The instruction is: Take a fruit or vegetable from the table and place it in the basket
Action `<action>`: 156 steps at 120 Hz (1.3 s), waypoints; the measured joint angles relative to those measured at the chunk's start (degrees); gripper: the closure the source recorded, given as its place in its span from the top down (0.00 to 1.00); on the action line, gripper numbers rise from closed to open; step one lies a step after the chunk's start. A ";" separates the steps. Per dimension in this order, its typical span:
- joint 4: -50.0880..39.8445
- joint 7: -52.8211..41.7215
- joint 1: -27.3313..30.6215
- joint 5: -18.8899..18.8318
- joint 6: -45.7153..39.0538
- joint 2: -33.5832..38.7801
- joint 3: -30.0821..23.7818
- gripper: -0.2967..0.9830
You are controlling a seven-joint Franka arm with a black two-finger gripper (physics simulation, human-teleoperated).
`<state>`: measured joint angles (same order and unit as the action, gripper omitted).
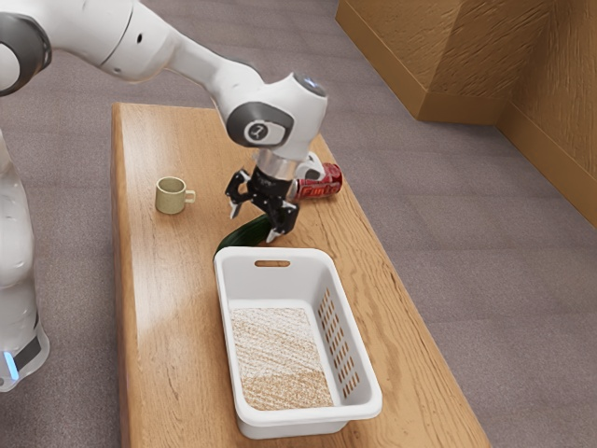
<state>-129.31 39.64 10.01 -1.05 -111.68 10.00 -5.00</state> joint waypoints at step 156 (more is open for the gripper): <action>-1.39 8.19 1.61 -0.82 -0.37 1.46 -1.01 0.43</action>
<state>-130.70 47.84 11.62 -1.87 -112.05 11.47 -6.00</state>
